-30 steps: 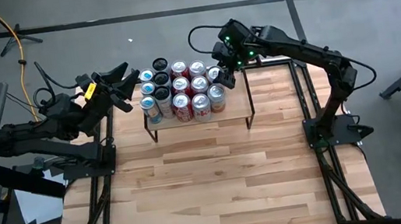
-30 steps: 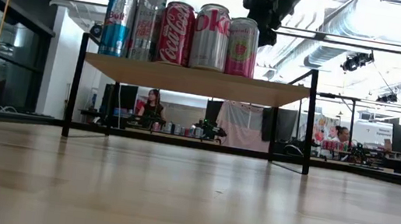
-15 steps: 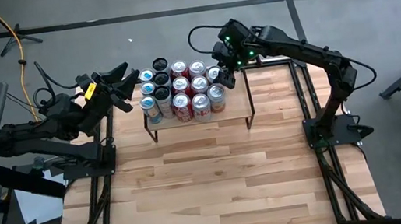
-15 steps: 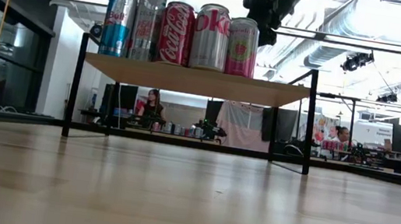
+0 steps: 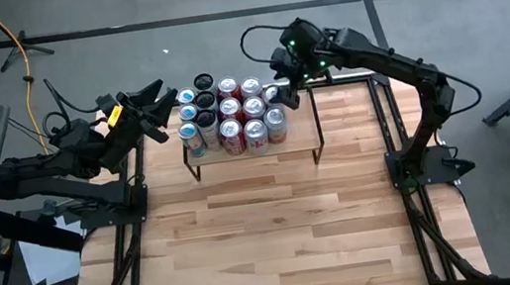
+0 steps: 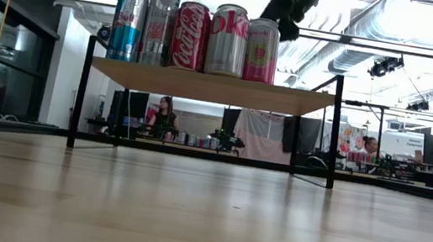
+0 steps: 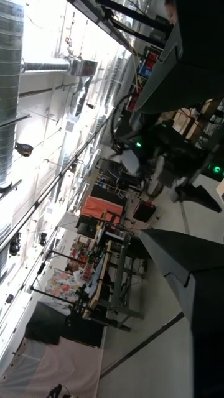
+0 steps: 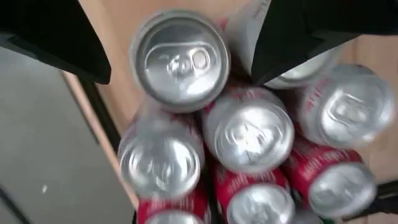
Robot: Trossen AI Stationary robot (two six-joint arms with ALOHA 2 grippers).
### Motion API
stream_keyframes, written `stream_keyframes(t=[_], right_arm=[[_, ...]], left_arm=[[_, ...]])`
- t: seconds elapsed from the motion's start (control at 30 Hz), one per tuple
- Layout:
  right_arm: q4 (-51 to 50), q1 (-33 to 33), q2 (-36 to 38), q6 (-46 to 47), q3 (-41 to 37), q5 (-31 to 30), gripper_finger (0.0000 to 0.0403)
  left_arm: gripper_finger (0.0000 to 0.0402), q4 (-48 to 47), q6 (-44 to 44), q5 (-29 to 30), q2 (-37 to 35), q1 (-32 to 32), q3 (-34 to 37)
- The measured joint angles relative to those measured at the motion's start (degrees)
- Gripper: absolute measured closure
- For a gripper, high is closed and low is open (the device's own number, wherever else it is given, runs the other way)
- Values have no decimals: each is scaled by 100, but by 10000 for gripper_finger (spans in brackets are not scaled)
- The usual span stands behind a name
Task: Place canned beverage on shelf
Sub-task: Return to Home Position
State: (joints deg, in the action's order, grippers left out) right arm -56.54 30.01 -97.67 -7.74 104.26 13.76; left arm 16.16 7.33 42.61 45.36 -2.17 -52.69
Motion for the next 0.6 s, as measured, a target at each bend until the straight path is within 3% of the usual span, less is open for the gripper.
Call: stream_keyframes(t=[0.37,0.6], right_arm=[[-1069,236,4,-381,1831,-219,27],[-2550,445,142,-601,2412,499,27]], left_arm=[[145,-4,-367,-122,-2,0,0],[145,-11,-998,-1339,-2,0,2]])
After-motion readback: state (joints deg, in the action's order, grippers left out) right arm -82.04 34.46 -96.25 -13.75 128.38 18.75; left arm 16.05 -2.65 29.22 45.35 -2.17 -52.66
